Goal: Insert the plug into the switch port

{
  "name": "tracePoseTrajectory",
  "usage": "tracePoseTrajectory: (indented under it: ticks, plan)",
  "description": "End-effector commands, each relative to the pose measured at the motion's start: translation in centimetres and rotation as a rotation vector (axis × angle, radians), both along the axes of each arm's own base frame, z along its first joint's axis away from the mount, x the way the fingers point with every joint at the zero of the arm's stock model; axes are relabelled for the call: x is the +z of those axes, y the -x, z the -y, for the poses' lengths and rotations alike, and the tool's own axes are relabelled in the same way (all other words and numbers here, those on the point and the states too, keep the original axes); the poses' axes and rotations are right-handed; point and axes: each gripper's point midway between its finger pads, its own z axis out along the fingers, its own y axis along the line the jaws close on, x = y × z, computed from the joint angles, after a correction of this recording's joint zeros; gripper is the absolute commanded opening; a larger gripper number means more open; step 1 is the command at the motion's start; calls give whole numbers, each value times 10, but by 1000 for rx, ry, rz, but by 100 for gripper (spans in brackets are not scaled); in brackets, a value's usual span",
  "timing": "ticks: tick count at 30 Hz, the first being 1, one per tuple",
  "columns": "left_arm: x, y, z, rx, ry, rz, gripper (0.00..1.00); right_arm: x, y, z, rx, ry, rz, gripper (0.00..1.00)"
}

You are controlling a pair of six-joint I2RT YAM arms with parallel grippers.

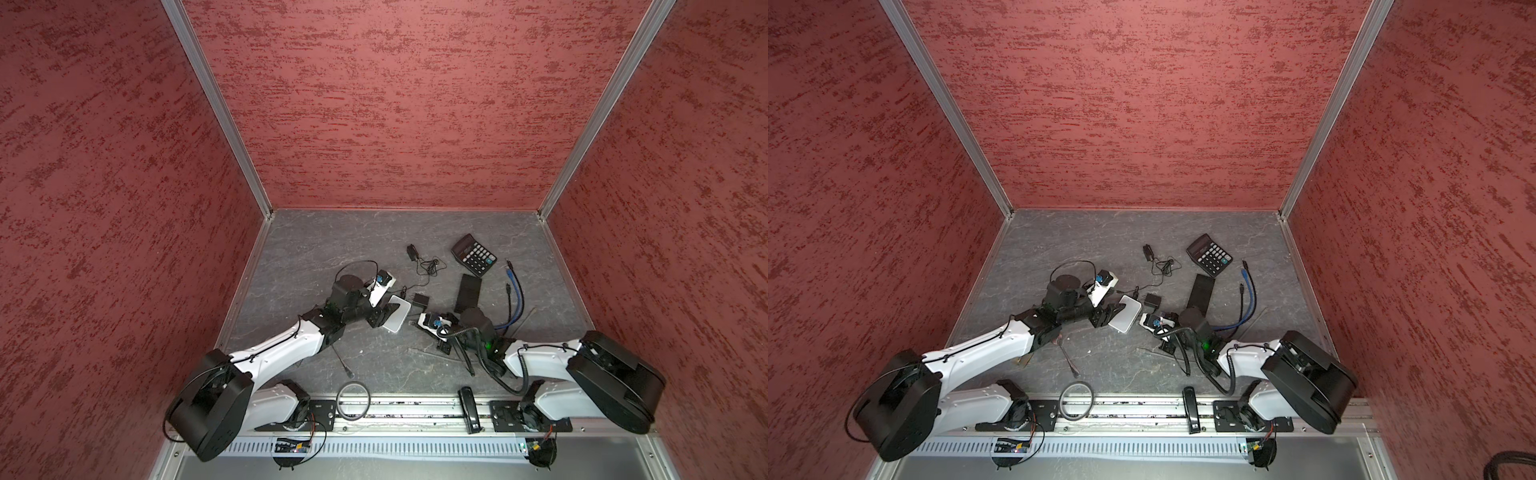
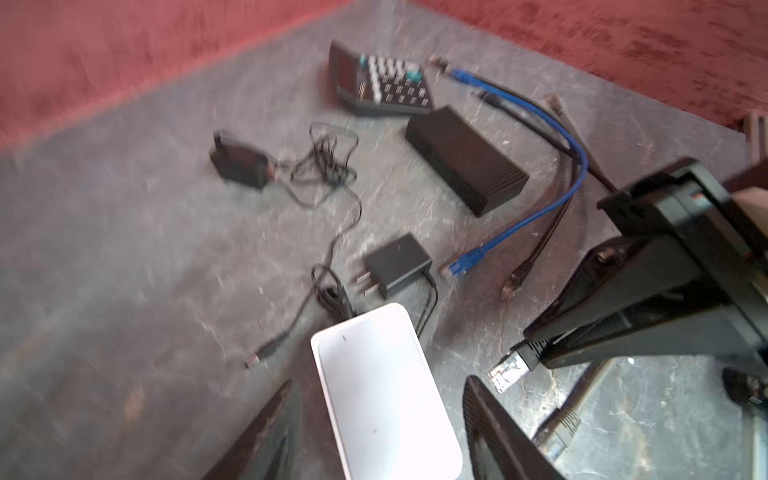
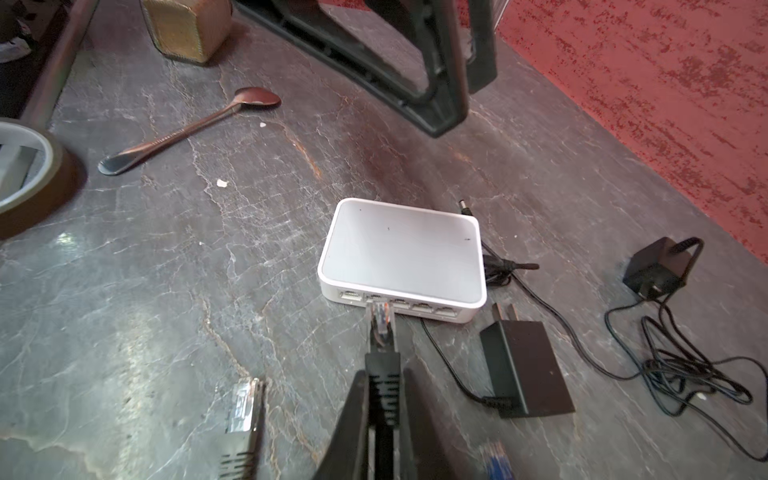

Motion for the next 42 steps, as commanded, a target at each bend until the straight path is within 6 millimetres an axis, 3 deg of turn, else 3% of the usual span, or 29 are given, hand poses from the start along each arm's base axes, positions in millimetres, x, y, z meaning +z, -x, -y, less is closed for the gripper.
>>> tracePoseTrajectory:
  ticks: [1, 18, 25, 42]
  plan:
    - [-17, -3, -8, 113, -2, -158, 63, 9, -16, 1, -72, -22, 82, 0]
    - [-57, -15, -4, 170, -17, -241, 63, -17, -30, -4, -99, 32, 158, 0]
    - [-63, -17, 7, 146, 25, -257, 63, -17, -32, -7, -100, 10, 178, 0]
    - [-78, -13, 9, 137, 29, -294, 63, -22, -40, -3, -150, 13, 202, 0]
